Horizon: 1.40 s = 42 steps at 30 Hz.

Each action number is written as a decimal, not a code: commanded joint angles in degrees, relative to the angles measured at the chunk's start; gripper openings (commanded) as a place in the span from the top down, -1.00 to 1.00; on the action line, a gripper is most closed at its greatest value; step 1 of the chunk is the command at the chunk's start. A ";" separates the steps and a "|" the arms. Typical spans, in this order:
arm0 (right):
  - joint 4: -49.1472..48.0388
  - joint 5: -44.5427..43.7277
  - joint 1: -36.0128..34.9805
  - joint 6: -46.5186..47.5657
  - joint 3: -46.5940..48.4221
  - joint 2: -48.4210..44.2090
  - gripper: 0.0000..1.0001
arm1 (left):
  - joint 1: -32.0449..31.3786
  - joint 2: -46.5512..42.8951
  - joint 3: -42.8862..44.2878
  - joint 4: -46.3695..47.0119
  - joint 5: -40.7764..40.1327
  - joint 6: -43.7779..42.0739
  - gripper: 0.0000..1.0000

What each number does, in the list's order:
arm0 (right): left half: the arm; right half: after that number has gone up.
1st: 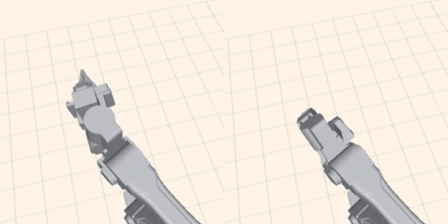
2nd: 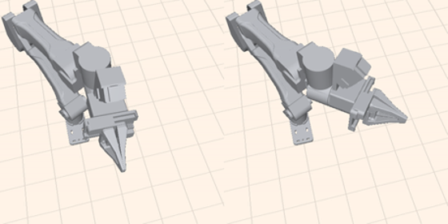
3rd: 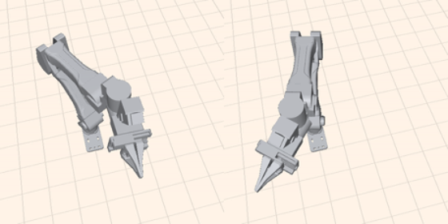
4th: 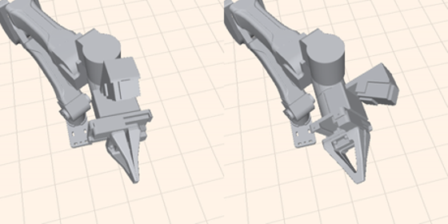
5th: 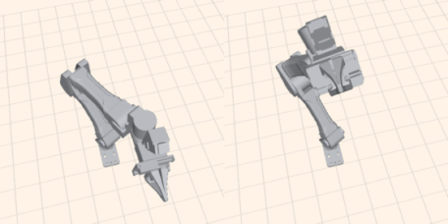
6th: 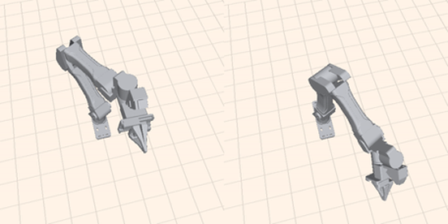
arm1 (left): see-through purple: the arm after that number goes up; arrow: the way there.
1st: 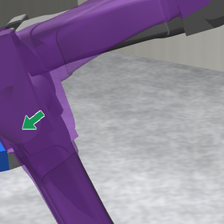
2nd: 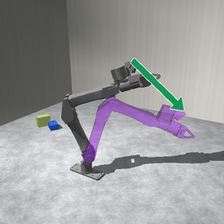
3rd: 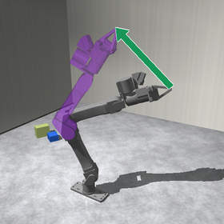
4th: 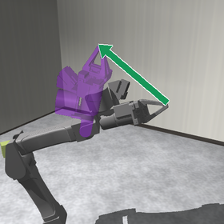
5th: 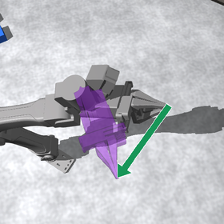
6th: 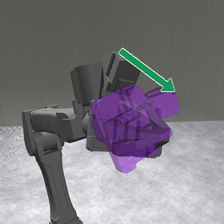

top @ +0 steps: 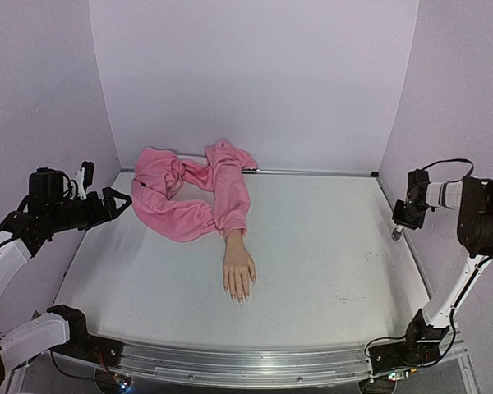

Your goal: Paint the nails

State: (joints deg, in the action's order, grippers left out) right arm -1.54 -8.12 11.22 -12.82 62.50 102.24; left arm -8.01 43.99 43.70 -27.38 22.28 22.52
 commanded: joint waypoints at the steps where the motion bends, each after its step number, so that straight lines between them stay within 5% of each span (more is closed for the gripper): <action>1: 1.54 0.31 0.09 0.34 -0.40 -0.37 0.42 | 0.39 1.04 4.02 -1.51 -2.32 2.25 -0.99; 10: 1.54 0.89 0.09 0.34 -1.15 -0.81 0.52 | 0.39 1.34 3.77 -3.12 -7.83 7.56 -0.99; 21: 1.43 6.22 -2.63 1.13 -1.95 -4.52 0.89 | 0.38 3.08 3.89 -2.14 -1.36 5.24 -0.92; 27: -0.02 22.40 -14.53 1.11 -4.27 -11.76 0.92 | -3.35 5.51 -1.01 11.58 9.15 5.69 -0.96; 33: -5.32 34.13 -30.46 -3.70 -7.89 -16.26 0.92 | -19.70 11.81 -4.27 22.54 2.85 1.07 -0.93; 42: -9.95 44.02 -49.95 -8.42 -2.93 -13.66 0.92 | -33.34 23.95 -6.01 38.40 9.07 -10.66 -0.76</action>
State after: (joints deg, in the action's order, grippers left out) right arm -8.88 29.32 -32.99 -19.07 55.18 87.57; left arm -38.02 65.08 37.34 -0.03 26.87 19.68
